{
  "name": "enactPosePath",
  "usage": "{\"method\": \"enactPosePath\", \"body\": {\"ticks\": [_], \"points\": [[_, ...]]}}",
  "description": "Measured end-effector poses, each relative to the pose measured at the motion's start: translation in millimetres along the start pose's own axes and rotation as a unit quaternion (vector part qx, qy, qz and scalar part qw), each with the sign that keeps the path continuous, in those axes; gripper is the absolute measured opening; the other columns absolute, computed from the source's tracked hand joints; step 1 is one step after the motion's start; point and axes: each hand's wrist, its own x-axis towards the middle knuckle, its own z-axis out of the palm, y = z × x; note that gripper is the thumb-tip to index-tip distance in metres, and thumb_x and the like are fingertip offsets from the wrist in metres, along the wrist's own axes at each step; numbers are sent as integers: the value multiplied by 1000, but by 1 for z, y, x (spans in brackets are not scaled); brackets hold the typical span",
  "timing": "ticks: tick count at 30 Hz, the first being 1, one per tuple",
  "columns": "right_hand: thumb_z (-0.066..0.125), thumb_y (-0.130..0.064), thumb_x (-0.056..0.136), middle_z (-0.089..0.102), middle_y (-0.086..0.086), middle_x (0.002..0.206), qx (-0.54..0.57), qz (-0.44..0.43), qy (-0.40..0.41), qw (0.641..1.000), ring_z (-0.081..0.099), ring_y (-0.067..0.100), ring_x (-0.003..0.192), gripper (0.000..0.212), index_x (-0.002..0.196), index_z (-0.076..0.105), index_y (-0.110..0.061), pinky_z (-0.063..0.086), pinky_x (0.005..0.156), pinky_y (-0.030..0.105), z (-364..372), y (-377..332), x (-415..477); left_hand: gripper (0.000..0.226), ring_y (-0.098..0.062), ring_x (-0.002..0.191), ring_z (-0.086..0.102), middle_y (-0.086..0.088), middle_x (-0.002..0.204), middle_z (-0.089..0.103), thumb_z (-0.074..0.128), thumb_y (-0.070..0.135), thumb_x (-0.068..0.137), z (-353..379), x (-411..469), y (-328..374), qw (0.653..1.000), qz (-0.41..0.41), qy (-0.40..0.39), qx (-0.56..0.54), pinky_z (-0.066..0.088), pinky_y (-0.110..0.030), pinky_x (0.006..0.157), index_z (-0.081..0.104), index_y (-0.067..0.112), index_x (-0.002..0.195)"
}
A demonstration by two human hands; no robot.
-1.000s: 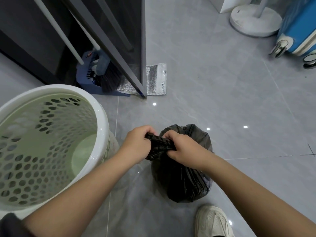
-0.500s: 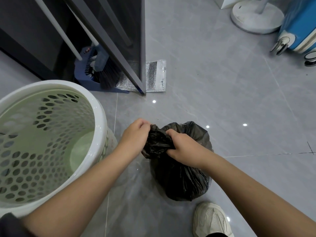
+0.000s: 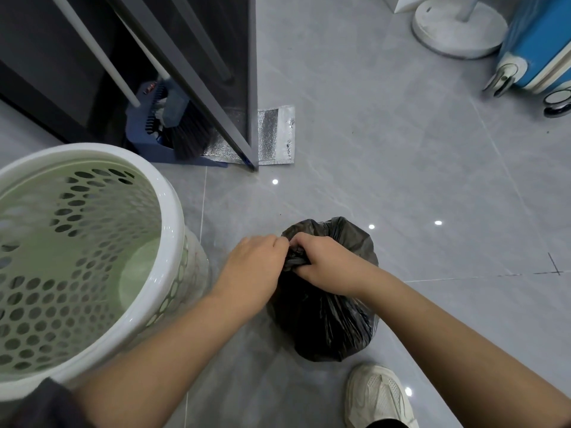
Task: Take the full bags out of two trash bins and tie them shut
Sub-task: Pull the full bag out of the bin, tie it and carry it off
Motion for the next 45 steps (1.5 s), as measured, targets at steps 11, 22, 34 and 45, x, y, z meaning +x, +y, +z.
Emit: {"method": "enactPosePath", "body": {"ticks": [11, 22, 34, 45], "points": [[31, -42, 85, 53, -7, 91, -207, -51, 75, 974, 44, 16, 90, 34, 93, 57, -23, 32, 80, 34, 1, 18, -5, 42, -15, 60, 53, 4, 56, 53, 50, 55, 82, -24, 5, -14, 978, -74, -73, -183, 32, -28, 49, 48, 19, 60], [45, -24, 89, 48, -3, 83, -224, -47, 72, 971, 49, 21, 85, 11, 80, 43, -18, 34, 79, 37, 1, 5, -6, 53, -18, 117, 48, 8, 119, 57, 54, 34, 80, -22, 4, -5, 997, 4, -35, -75, 28, -38, 110, 38, 26, 130], [46, -43, 75, 49, -8, 77, -233, -34, 199, 951, 48, 18, 80, 24, 77, 58, -23, 32, 83, 35, 7, 17, -7, 28, -18, 61, 49, 4, 61, 50, 47, 39, 82, -42, 8, -4, 991, -29, -78, -108, 28, -28, 48, 41, 19, 64], [45, -50, 74, 52, -5, 65, -232, 4, 345, 910, 46, 20, 56, 32, 65, 56, -21, 37, 61, 32, 2, 2, -7, 37, -20, 69, 51, 5, 60, 51, 43, 35, 96, -55, 11, -7, 974, -65, -72, -206, 41, -35, 66, 50, 19, 63]]}}
